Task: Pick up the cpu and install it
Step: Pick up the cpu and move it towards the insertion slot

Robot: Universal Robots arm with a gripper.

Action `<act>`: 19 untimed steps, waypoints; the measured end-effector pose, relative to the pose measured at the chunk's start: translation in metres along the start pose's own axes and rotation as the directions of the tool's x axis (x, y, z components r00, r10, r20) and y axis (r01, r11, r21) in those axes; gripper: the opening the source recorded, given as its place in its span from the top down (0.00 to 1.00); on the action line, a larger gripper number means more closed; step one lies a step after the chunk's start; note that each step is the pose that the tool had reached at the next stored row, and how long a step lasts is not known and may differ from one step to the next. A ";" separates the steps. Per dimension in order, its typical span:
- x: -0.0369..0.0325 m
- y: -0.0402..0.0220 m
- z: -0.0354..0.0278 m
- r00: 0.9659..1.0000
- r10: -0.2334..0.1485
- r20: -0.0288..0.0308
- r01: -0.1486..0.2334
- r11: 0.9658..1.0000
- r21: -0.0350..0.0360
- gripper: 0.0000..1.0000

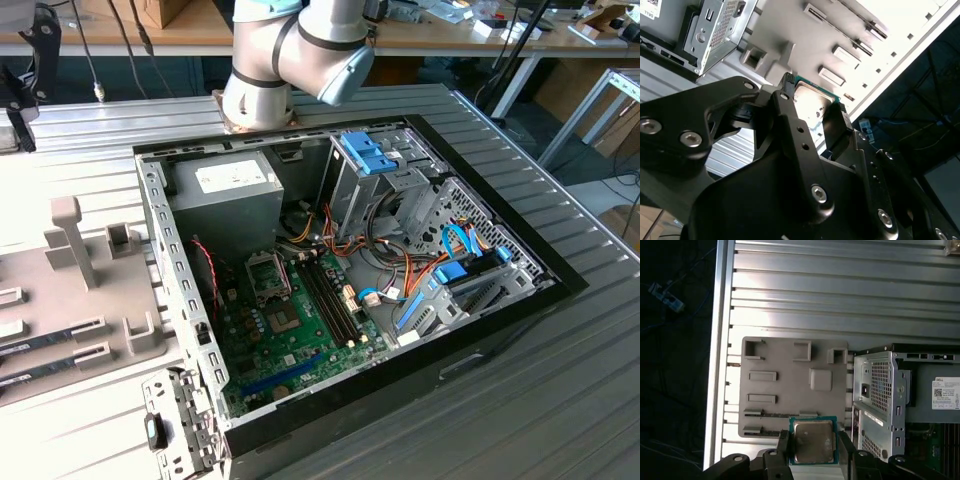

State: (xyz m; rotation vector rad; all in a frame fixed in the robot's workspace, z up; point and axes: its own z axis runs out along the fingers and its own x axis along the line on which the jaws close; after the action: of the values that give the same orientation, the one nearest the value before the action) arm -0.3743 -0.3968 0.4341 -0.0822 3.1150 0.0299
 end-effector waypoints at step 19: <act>-0.0276 -0.0015 0.0029 1.000 0.000 0.000 0.000 1.000 0.000 0.53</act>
State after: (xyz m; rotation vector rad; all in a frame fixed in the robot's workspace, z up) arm -0.3466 -0.3968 0.4319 -0.0821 3.1151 0.0299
